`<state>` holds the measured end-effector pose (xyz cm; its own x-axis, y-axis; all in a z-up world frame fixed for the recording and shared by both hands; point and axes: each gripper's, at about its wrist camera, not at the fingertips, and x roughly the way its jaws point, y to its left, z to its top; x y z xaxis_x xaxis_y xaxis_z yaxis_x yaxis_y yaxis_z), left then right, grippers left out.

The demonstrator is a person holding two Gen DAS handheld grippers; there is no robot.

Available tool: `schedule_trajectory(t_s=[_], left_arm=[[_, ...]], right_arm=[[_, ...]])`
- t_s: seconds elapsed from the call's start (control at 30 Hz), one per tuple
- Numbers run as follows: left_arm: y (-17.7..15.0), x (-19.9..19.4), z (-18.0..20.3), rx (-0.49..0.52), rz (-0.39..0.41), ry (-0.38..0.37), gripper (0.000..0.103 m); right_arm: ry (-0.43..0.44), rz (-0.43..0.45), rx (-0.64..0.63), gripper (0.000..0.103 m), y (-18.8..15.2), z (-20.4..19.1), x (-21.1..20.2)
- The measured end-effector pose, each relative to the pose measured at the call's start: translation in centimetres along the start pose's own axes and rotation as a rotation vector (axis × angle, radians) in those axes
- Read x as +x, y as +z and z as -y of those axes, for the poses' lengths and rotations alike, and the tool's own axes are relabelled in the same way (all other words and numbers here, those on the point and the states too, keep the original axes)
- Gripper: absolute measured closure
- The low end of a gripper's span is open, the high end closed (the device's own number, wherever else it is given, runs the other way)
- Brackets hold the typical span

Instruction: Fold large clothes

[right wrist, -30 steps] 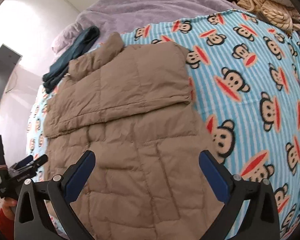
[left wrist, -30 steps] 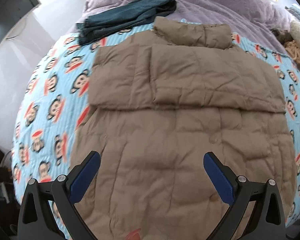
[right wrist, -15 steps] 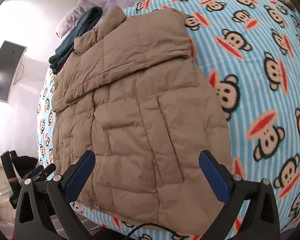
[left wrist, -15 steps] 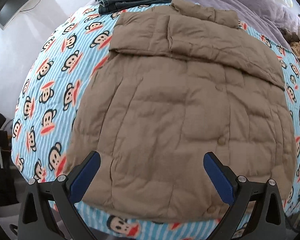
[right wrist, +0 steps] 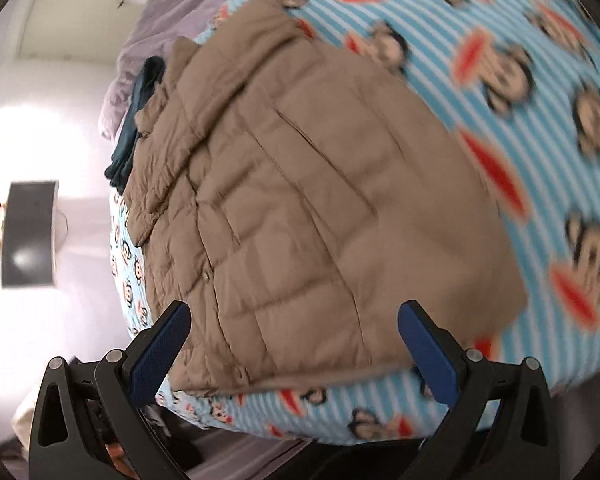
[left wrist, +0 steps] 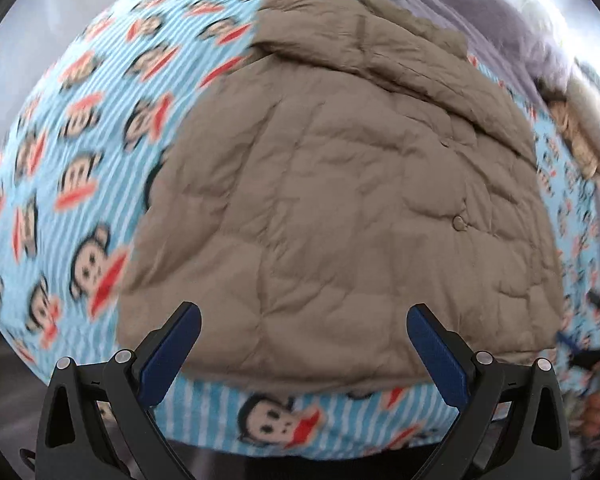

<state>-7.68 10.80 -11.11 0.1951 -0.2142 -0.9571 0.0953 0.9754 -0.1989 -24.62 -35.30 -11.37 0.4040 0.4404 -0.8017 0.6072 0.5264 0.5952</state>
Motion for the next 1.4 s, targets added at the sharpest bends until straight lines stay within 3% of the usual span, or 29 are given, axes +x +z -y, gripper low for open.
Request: schedule_trajectory(t_s=[0.13, 0.3, 0.53, 0.67, 0.7, 0.77, 0.8, 0.83, 0.87, 0.9, 0.93, 0.97, 1.0, 1.03, 1.23, 1.4], left_arm=[[-1.8, -0.1, -4.6, -0.127, -0.027, -0.104, 0.000], [-4.1, 2.7, -8.2, -0.244, -0.126, -0.191, 0.000], [-3.0, 5.7, -7.5, -0.314, -0.104, -0.279, 0.000], [-1.0, 7.4, -6.3, -0.327, -0.100, -0.277, 0.000], [-0.8, 7.8, -6.1, -0.337, -0.102, -0.270, 0.003], [-0.4, 8.1, -5.9, -0.352, -0.103, -0.254, 0.024], [-0.2, 8.3, -5.8, -0.357, -0.110, -0.254, 0.048], [-0.1, 8.5, -6.0, -0.362, -0.114, -0.269, 0.072], [0.0, 8.4, -6.1, -0.368, -0.110, -0.290, 0.079], [0.1, 7.9, -6.1, -0.370, -0.096, -0.306, 0.084], [0.3, 7.5, -6.2, -0.359, -0.084, -0.310, 0.087], [0.4, 6.9, -6.0, -0.342, -0.074, -0.311, 0.087], [0.7, 6.1, -5.7, -0.315, -0.057, -0.306, 0.087], [0.9, 5.5, -5.5, -0.297, -0.047, -0.304, 0.087], [4.1, -0.4, -3.1, -0.194, 0.074, -0.333, 0.087], [9.8, -4.5, 0.3, -0.136, 0.192, -0.336, 0.087]], right_arm=[[0.032, -0.002, 0.092, 0.000, -2.5, 2.6, -0.1], [0.083, 0.003, 0.210, 0.000, -4.0, 5.7, -0.1], [0.173, 0.045, 0.341, 0.000, -4.0, 8.3, 0.6], [0.215, 0.063, 0.391, 0.000, -2.8, 8.8, 1.8], [0.224, 0.062, 0.403, 0.000, -2.6, 8.8, 2.3], [0.243, 0.057, 0.426, 0.000, -2.0, 8.8, 3.2], [0.252, 0.057, 0.434, 0.000, -1.7, 8.7, 3.4], [0.257, 0.058, 0.438, 0.003, -1.5, 8.6, 3.4], [0.263, 0.059, 0.439, 0.006, -1.3, 8.5, 3.4], [0.263, 0.055, 0.439, 0.021, -1.1, 8.3, 3.4], [0.253, 0.045, 0.438, 0.043, -0.9, 8.2, 3.4], [0.253, 0.040, 0.435, 0.052, -0.8, 8.3, 3.3], [0.258, 0.037, 0.427, 0.074, -0.5, 8.2, 3.2], [0.257, 0.035, 0.414, 0.086, -0.2, 7.9, 3.0], [0.221, 0.039, 0.203, 0.090, 2.7, 3.4, 0.1], [0.223, 0.063, 0.042, 0.092, 7.0, -1.4, -2.7]])
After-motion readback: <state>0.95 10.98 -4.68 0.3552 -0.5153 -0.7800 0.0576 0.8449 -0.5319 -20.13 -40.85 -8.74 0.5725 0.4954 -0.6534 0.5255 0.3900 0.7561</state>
